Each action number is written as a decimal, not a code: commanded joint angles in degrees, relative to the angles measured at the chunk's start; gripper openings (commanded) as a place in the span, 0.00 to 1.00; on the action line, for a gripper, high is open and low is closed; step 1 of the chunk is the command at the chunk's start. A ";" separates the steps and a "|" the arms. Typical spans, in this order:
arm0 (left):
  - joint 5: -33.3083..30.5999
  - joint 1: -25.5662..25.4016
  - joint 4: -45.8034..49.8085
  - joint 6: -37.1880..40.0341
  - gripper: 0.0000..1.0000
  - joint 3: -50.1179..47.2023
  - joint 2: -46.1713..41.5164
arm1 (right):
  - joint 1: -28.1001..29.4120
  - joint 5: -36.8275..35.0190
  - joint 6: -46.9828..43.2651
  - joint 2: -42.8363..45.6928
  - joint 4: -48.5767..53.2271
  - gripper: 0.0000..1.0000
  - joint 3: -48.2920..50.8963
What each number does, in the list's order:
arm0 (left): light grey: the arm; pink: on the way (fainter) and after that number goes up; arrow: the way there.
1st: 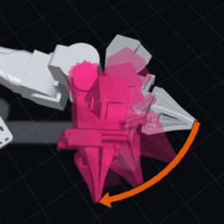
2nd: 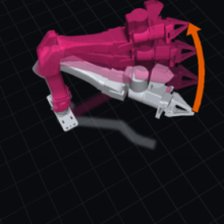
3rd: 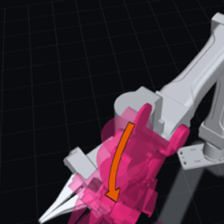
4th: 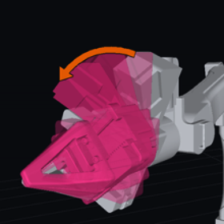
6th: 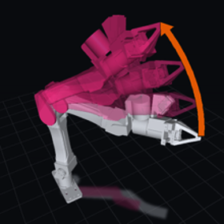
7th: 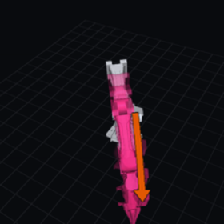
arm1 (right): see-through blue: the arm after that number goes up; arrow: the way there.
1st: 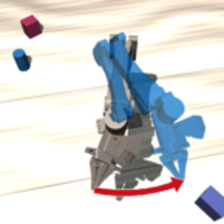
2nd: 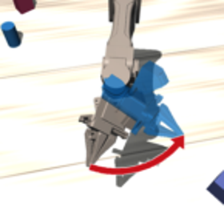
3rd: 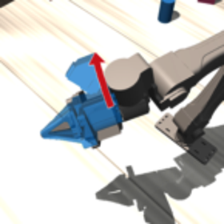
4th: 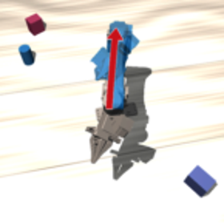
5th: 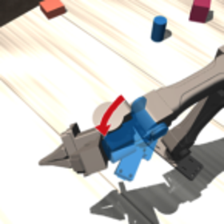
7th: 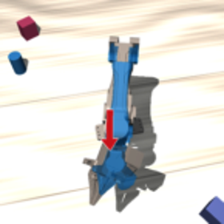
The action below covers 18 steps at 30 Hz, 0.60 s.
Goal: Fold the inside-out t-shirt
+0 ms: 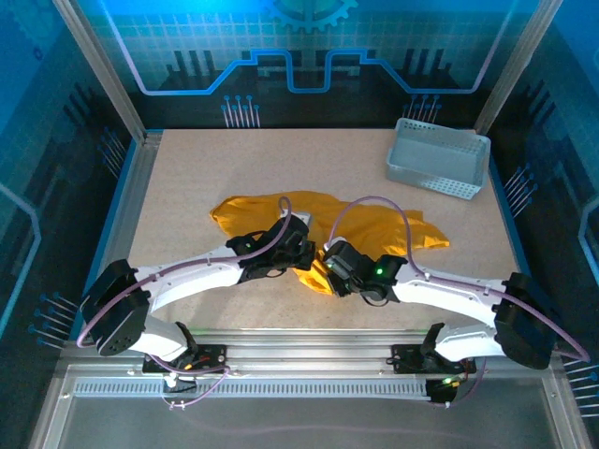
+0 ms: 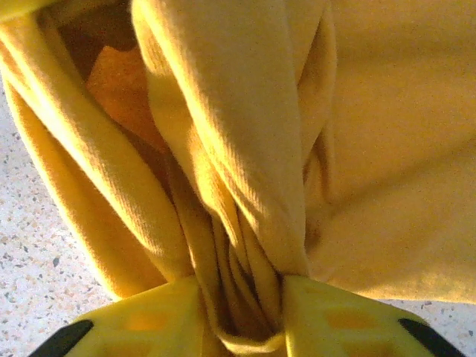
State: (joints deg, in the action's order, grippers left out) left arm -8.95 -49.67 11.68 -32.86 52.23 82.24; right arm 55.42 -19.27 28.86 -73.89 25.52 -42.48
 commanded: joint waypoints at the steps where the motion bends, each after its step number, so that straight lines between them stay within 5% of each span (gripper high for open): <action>1: 0.28 -0.19 -0.26 0.30 0.00 -0.77 -0.78 | -0.33 -0.73 -0.82 -0.19 0.59 0.19 -1.90; 5: 3.53 3.02 -0.76 -2.14 0.00 -1.13 0.59 | 1.05 -4.33 0.53 3.57 4.24 0.00 -1.54; 11: 11.10 9.77 -7.21 -5.46 0.01 -4.25 2.23 | 3.36 -7.67 8.00 14.92 9.37 0.00 4.39; 18: 15.63 10.54 -9.20 -5.25 0.00 -3.05 7.03 | 2.85 -4.80 19.77 24.45 4.90 0.00 15.28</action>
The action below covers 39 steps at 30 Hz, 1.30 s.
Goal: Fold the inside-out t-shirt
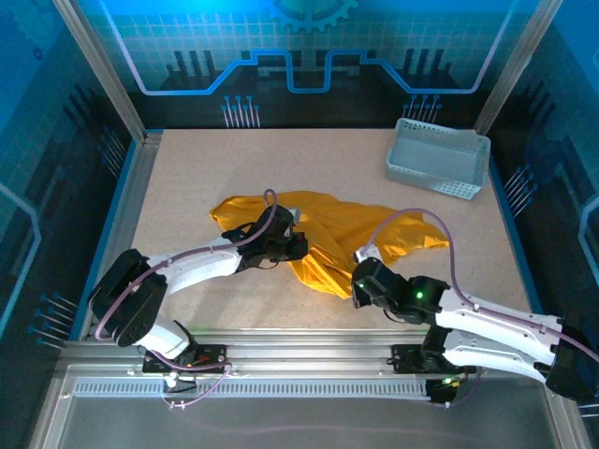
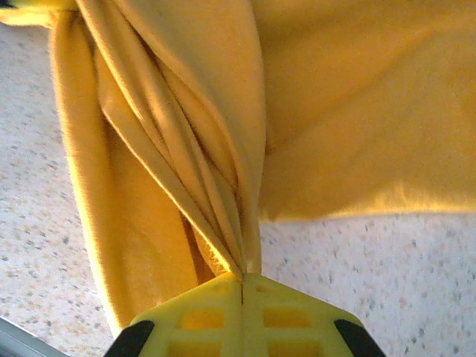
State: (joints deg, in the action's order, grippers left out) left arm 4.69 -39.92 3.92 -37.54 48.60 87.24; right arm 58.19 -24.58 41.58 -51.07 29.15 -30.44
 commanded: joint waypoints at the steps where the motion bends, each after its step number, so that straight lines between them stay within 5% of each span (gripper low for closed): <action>1: 2.95 0.66 -1.46 -0.25 0.00 0.92 2.95 | -0.45 1.09 7.32 1.76 0.21 0.00 3.94; 8: 3.77 -2.20 0.90 1.90 0.02 3.00 6.22 | -1.77 -0.55 -0.90 -4.38 3.52 0.30 -4.16; 14: 3.66 -2.45 -0.48 1.33 0.04 1.41 5.63 | -1.50 5.00 -11.25 -11.55 2.76 0.36 -10.77; 24: 3.69 -2.49 -1.32 1.22 0.11 0.24 4.61 | -1.50 5.58 -14.03 -23.41 -1.88 0.44 -13.85; 30: 3.83 -2.45 -2.96 0.78 0.13 -1.13 3.62 | -1.03 -0.62 -13.54 -28.53 -1.32 0.34 -16.03; 36: 1.82 -2.52 -2.29 1.10 0.17 -1.76 2.11 | -0.76 -5.34 -12.50 -28.61 0.63 0.00 -17.23; 39: 0.15 -2.12 -0.96 1.63 0.22 -2.16 0.40 | -0.65 -8.53 -11.83 -24.45 3.34 0.00 -17.06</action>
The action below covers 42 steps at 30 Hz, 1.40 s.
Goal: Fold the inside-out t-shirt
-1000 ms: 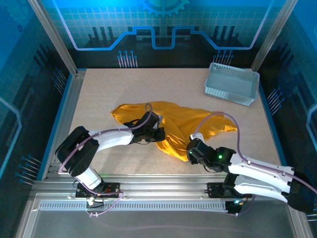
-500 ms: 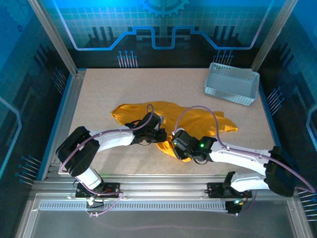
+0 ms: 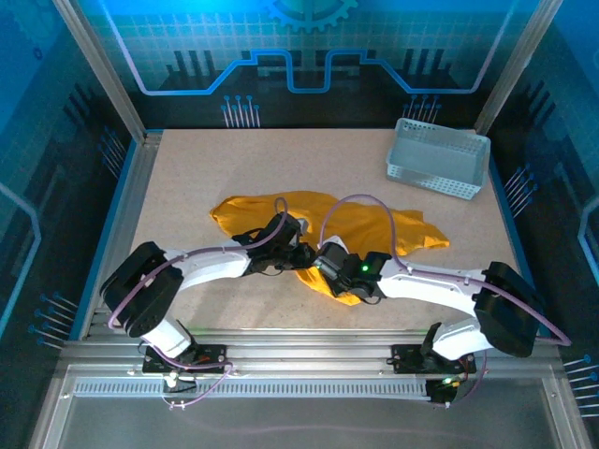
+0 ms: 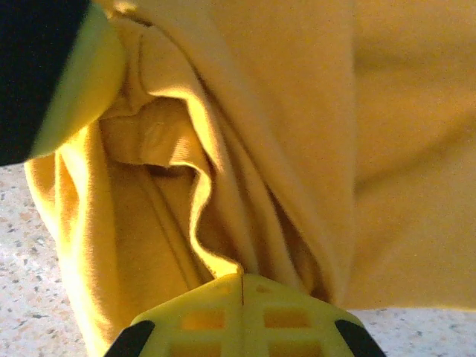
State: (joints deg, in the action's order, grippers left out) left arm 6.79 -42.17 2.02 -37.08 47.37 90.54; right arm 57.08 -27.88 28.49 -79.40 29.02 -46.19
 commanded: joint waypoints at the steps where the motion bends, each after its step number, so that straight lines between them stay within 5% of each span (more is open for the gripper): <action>1: -3.00 0.33 1.61 1.43 0.25 -1.23 -3.80 | 0.49 -6.41 1.58 6.11 4.76 0.00 -1.14; 7: -9.88 4.03 6.23 3.09 0.44 -5.02 -14.25 | -1.51 -9.46 4.13 19.66 12.02 0.00 1.60; 12: -16.33 13.88 15.16 1.75 0.63 -6.56 -18.42 | -7.10 -7.92 9.98 28.11 14.40 0.00 6.55; 14: -16.60 19.21 17.34 1.02 0.75 -7.23 -18.77 | -11.05 -4.43 10.76 30.87 13.41 0.00 8.81; 19: -17.53 27.59 17.70 3.69 0.83 -6.19 -15.57 | -17.65 4.25 9.32 33.26 8.91 0.00 11.90; 26: -17.56 32.97 17.58 4.06 0.82 -1.75 -6.73 | -20.96 3.47 8.75 30.54 10.85 0.00 9.92; 33: -16.62 36.07 15.47 3.30 0.56 0.00 -2.48 | -25.39 5.65 7.75 30.52 10.76 0.00 10.16; 42: -15.46 36.37 15.44 2.16 0.44 -1.58 -3.96 | -30.83 9.17 5.48 28.92 9.74 0.00 9.04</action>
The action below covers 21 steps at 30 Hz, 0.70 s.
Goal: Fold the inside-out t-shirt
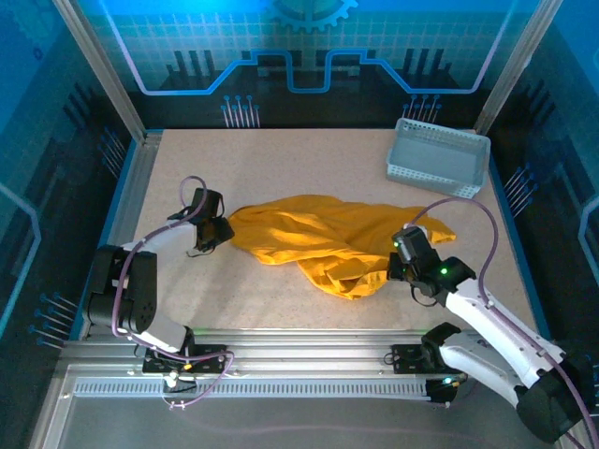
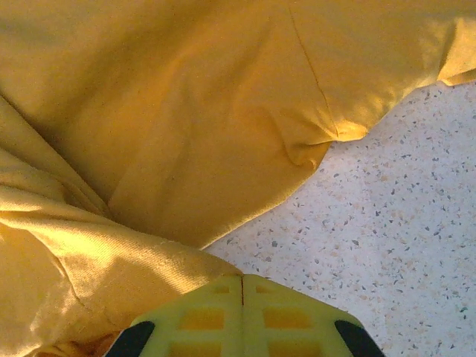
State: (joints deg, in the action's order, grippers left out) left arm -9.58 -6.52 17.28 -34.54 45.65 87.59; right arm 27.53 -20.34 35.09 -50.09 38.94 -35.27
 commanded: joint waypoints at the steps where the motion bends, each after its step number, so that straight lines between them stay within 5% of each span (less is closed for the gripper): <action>1: 1.32 0.73 0.30 -0.79 0.41 -0.01 -0.98 | -1.59 1.99 -1.23 -0.56 -0.44 0.00 -1.99; 10: 1.33 0.73 -0.14 -2.49 0.27 -2.13 -1.10 | -2.11 3.54 -1.08 -2.02 -1.82 0.00 -2.18; 21: 2.83 0.72 -1.98 -2.63 0.31 0.20 3.00 | -2.14 4.13 -0.90 -0.84 -1.74 0.00 -1.66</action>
State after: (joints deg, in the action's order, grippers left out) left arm -7.75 -6.48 15.99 -36.14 44.07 89.32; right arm 26.11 -16.91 34.46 -51.90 37.43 -36.10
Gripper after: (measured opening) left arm 0.311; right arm 0.058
